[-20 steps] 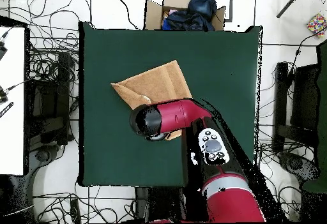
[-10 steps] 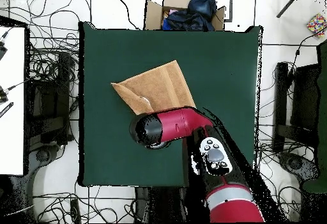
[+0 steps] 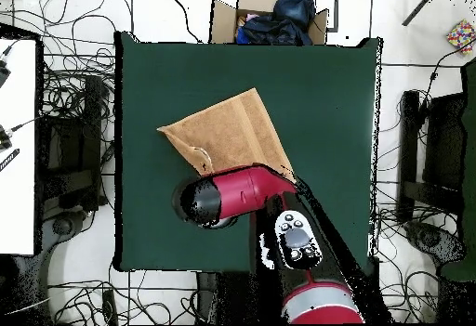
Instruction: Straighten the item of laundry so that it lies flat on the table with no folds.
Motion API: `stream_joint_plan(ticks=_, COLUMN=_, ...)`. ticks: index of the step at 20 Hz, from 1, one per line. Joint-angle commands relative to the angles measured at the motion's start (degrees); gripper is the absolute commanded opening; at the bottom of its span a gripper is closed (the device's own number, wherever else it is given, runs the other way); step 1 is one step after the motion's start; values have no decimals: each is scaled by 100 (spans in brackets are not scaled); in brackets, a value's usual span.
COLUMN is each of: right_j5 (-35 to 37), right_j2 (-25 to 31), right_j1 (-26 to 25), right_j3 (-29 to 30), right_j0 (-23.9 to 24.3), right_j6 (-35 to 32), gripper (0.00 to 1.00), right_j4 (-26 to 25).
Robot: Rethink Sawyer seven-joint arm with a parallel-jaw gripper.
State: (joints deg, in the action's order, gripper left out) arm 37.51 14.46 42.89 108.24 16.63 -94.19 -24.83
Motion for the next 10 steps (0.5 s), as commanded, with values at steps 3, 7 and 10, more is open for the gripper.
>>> stream_joint_plan(ticks=3, right_j5=-332, right_j2=318, right_j1=-149, right_j3=247, right_j0=-188, right_j6=-448, gripper=0, right_j4=94)
stream_joint_plan(ticks=7, right_j5=-357, right_j2=280, right_j1=-172, right_j3=257, right_j0=-192, right_j6=-435, gripper=0, right_j4=77)
stream_joint_plan(ticks=10, right_j5=-434, right_j2=229, right_j1=-181, right_j3=261, right_j0=-222, right_j6=-455, gripper=0, right_j4=22)
